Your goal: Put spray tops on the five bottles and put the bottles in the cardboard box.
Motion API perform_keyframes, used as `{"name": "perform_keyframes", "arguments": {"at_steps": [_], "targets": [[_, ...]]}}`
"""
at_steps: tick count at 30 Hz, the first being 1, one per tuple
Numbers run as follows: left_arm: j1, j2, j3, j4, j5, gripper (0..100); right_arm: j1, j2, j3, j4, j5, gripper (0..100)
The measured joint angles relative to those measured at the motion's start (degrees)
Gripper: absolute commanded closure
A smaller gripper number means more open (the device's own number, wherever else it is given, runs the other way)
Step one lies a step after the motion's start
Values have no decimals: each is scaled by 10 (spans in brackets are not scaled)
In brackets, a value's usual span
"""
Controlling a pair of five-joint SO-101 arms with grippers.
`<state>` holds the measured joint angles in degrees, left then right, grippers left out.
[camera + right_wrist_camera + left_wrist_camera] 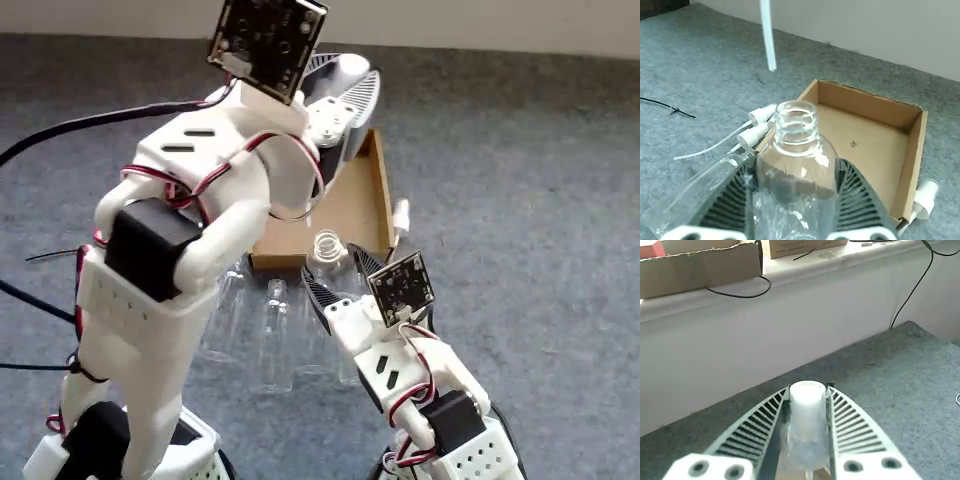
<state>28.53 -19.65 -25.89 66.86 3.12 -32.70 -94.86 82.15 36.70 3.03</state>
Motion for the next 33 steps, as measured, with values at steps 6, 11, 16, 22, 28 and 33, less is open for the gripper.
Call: {"name": "perform_keyframes", "arguments": {"at_steps": [6,11,16,22,28,33], "targets": [[27,20,2,-13,0,976,0,-4,0,0,0,995],[26,44,2,-13,0,976,0,-4,0,0,0,995],[27,45,2,-13,0,976,0,-4,0,0,0,995],[26,45,2,45,0,976,13,-4,0,0,-4,995],[28,45,48,83,2,973,23,-4,0,0,-28,995],[28,46,144,70,2,971,23,-4,0,0,-30,995]]}}
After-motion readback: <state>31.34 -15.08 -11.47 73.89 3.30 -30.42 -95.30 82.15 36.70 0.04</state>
